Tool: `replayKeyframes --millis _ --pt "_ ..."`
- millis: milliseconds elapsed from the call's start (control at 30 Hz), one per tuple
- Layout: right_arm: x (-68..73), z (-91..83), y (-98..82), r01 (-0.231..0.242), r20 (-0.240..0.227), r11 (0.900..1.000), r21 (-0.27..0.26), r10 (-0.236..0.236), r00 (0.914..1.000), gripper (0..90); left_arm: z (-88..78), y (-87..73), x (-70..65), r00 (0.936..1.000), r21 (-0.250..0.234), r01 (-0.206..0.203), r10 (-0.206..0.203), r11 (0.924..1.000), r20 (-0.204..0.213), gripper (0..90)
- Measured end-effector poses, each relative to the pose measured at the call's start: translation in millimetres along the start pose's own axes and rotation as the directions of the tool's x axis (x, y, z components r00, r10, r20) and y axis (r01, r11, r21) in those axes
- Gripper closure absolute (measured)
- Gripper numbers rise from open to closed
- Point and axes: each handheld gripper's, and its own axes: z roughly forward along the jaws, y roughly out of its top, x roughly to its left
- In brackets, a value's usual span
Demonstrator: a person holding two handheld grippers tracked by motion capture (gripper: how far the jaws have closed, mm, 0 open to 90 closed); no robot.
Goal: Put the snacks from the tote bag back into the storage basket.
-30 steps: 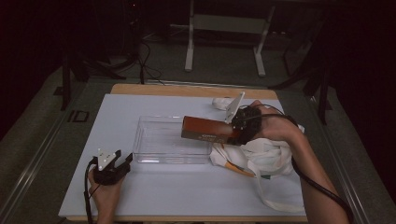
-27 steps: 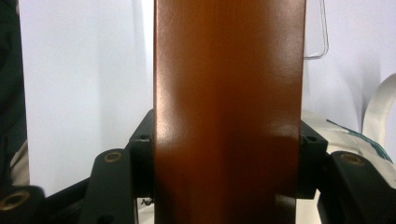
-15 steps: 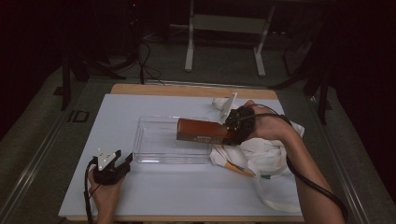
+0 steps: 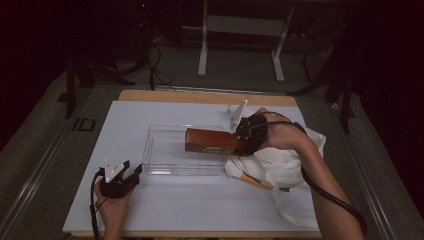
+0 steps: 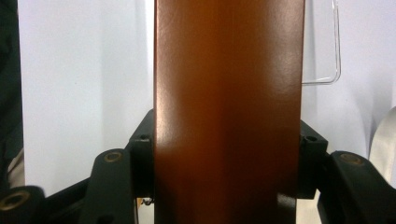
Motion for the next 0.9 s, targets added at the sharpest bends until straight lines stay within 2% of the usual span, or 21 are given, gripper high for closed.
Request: replayKeyframes --millis 900 --pt "-1.3 12.5 18.2 0.016 -0.034 1.0 0.015 -0.015 0.9993 42.8 0.2 0.0 0.1 1.0 -0.002 0.005 -0.005 1.0 0.002 50.8"
